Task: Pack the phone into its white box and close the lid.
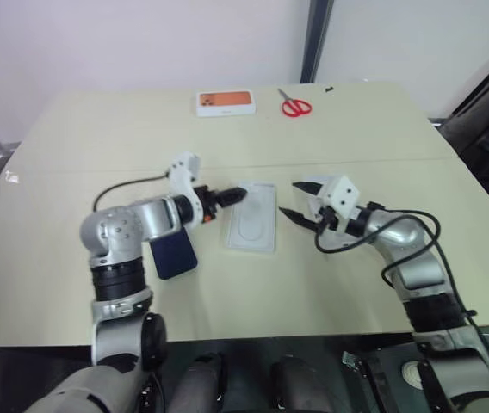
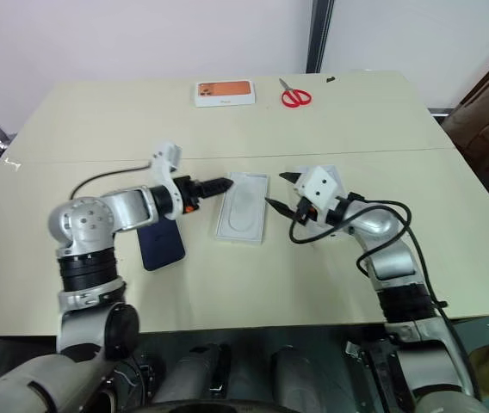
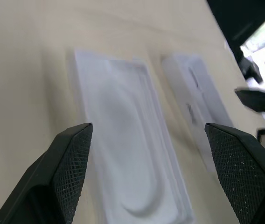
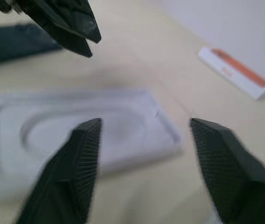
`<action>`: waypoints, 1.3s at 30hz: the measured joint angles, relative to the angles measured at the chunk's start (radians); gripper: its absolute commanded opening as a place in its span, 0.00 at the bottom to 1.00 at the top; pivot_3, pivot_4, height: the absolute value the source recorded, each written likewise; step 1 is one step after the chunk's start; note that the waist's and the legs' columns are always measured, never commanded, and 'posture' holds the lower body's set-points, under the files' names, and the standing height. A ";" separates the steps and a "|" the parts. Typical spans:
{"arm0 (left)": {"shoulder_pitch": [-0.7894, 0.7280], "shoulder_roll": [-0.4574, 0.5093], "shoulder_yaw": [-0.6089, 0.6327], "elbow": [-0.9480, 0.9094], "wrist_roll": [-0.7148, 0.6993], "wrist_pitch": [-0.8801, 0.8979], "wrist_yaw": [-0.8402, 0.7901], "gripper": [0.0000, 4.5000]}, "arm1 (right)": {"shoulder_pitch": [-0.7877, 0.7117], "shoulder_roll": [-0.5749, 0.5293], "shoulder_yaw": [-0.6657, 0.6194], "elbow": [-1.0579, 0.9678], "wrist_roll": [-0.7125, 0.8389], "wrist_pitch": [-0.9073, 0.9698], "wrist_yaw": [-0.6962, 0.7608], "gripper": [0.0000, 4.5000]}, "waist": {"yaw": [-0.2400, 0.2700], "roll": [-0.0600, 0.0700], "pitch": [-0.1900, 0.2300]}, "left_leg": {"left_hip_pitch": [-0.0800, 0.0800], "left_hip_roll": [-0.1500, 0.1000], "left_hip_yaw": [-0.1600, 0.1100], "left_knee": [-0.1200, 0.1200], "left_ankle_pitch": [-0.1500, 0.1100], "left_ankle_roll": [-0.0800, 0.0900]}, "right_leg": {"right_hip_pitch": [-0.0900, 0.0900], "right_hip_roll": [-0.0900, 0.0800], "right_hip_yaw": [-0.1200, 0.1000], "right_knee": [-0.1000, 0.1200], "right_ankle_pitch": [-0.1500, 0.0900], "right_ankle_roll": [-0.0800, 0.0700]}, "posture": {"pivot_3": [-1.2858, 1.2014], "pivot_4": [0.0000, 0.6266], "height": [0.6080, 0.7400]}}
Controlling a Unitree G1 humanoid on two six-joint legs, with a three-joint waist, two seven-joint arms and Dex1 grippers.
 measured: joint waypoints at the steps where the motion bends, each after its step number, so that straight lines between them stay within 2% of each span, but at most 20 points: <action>1: 0.014 0.048 -0.010 0.003 0.013 -0.066 -0.048 0.91 | -0.011 0.012 0.016 0.005 -0.015 0.007 -0.010 0.24 | 0.001 0.000 0.000 | 0.000 0.000 0.000 -0.001 0.000 0.000 | -0.001 0.000 0.000 0.000 0.000 0.000 | 0.52 0.24 0.95; 3: 0.051 0.145 -0.047 0.027 0.060 -0.215 -0.158 0.91 | -0.041 0.033 0.062 0.032 -0.065 0.006 -0.033 0.02 | 0.002 0.000 0.000 | 0.000 0.000 0.000 -0.003 0.001 -0.001 | -0.001 0.000 0.000 -0.001 0.000 0.000 | 0.52 0.24 0.95; 4: 0.073 0.181 -0.061 0.038 0.076 -0.283 -0.211 0.91 | -0.060 0.044 0.091 0.056 -0.101 -0.004 -0.044 0.01 | 0.003 0.000 0.000 | 0.000 0.000 0.000 -0.003 0.001 -0.001 | -0.001 -0.001 0.000 -0.001 0.000 0.000 | 0.52 0.24 0.95; 7: 0.132 0.245 -0.105 0.094 0.127 -0.462 -0.348 0.91 | -0.119 0.088 0.165 0.142 -0.186 -0.024 -0.082 0.01 | 0.009 0.000 0.000 | 0.000 -0.001 -0.001 -0.003 0.001 -0.001 | -0.001 -0.001 0.000 -0.002 0.000 0.000 | 0.52 0.24 0.95; 11: 0.196 0.296 -0.169 0.131 0.179 -0.576 -0.445 0.91 | -0.176 0.106 0.222 0.226 -0.259 -0.032 -0.102 0.01 | 0.008 0.000 0.000 | 0.000 -0.002 -0.001 -0.003 0.001 -0.001 | -0.001 -0.002 0.000 -0.002 0.000 0.000 | 0.52 0.24 0.95; 16: 0.229 0.289 -0.173 0.118 0.176 -0.612 -0.472 0.91 | -0.216 0.089 0.308 0.326 -0.382 -0.042 -0.107 0.01 | 0.003 0.000 0.000 | 0.000 -0.001 -0.001 -0.003 0.001 -0.001 | -0.001 -0.002 0.000 -0.001 0.000 0.000 | 0.52 0.24 0.95; 23: 0.242 0.286 -0.166 0.088 0.169 -0.618 -0.459 0.91 | -0.225 0.063 0.345 0.316 -0.441 -0.114 -0.075 0.01 | 0.001 0.000 0.000 | 0.000 -0.001 -0.001 -0.003 0.001 -0.001 | -0.001 -0.001 -0.001 -0.001 0.000 0.000 | 0.52 0.24 0.95; 30: 0.255 0.319 -0.093 0.097 0.087 -0.462 -0.431 0.91 | -0.221 0.126 0.261 0.301 -0.357 -0.090 -0.105 0.01 | -0.001 0.000 0.000 | 0.000 -0.001 -0.002 -0.004 0.001 -0.001 | -0.002 -0.001 0.000 0.000 0.000 0.000 | 0.52 0.24 0.95; 34: 0.255 0.389 0.028 0.124 -0.036 -0.229 -0.409 0.91 | -0.222 0.149 0.175 0.205 -0.268 -0.025 -0.102 0.01 | -0.005 0.000 0.000 | 0.000 0.000 -0.002 -0.004 0.001 -0.001 | -0.002 -0.001 0.000 0.000 0.000 0.000 | 0.52 0.24 0.95; 39: 0.313 0.473 0.113 0.151 -0.117 -0.053 -0.413 0.91 | -0.223 0.214 0.196 0.131 -0.223 0.081 -0.069 0.01 | -0.021 0.000 0.000 | 0.000 0.000 -0.002 -0.005 0.001 -0.001 | -0.003 -0.001 0.000 0.001 0.000 0.000 | 0.52 0.24 0.95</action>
